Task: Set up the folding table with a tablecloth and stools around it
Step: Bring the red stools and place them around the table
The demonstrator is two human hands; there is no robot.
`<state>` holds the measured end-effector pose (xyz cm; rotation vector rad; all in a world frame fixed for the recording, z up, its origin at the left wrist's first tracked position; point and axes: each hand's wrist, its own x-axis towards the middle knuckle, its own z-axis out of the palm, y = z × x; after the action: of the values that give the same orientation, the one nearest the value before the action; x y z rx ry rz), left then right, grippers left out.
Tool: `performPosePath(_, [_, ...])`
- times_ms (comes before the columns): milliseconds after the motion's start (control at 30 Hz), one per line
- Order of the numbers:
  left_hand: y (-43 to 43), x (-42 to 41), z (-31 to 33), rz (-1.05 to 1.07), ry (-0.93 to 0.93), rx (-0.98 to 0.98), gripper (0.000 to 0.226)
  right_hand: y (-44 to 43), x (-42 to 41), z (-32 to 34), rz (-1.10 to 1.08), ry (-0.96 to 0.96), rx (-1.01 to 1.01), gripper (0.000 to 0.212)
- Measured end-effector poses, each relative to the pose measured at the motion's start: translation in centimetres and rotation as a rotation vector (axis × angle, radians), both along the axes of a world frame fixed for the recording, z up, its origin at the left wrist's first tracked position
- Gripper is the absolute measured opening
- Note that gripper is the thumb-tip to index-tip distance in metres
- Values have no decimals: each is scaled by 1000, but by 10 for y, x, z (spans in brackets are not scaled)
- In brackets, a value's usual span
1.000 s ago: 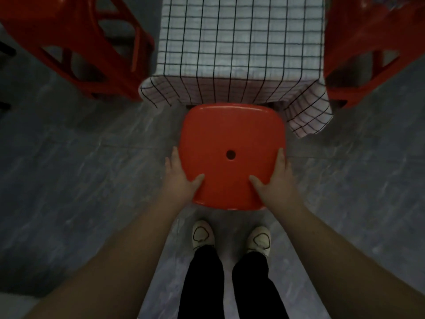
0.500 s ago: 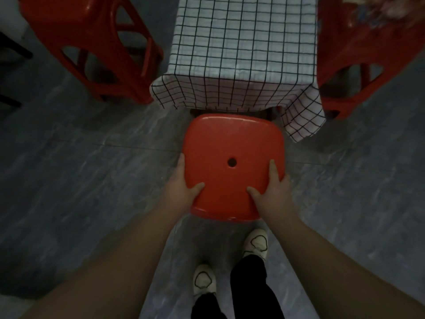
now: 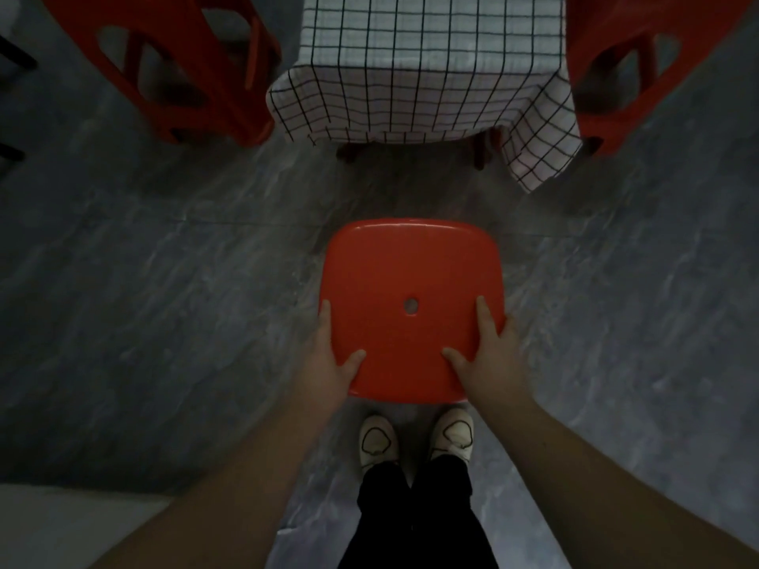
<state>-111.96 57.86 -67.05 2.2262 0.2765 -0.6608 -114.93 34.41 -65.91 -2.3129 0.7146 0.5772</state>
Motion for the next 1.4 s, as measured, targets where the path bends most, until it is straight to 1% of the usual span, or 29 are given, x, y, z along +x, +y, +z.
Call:
performPosePath(400, [1,-15,-4,-28,2,57,95,6,-26,-6,10,1,11,95])
performPosePath(500, [1,-16,0,-55,54,105,96,5,-25,-5,21,38,20,95])
performPosePath(567, [-3,-14,12,-90,85,160,94,3,-21,5,51,93,12,89])
performPosePath(633, [-6,-9,34,-117,79,190,86,0,-16,25,92,118,-33,76])
performPosePath(700, [-8,-2,64,-143,48,219,74,-7,-8,53,109,105,-56,65])
performPosePath(767, [-6,7,103,-168,9,220,64,-15,1,91,144,74,-101,60])
performPosePath(867, [0,22,174,-191,-98,214,59,-22,15,166,168,-8,-159,53])
performPosePath(933, [3,28,233,-207,-197,223,61,-25,20,220,191,-86,-202,50])
performPosePath(1033, [5,29,324,-223,-272,277,58,-30,24,294,210,-162,-272,56])
performPosePath(1133, [9,23,395,-246,-355,288,61,-28,16,367,236,-264,-320,66])
performPosePath(1167, [9,21,415,-270,-377,294,61,-24,10,395,238,-300,-319,65])
performPosePath(1233, [8,17,448,-321,-420,316,58,-17,1,441,230,-381,-306,58])
performPosePath(1333, [3,8,482,-363,-519,318,60,-11,-18,492,235,-511,-323,63])
performPosePath(1400, [-5,0,504,-395,-584,346,63,-12,-34,514,226,-558,-324,62])
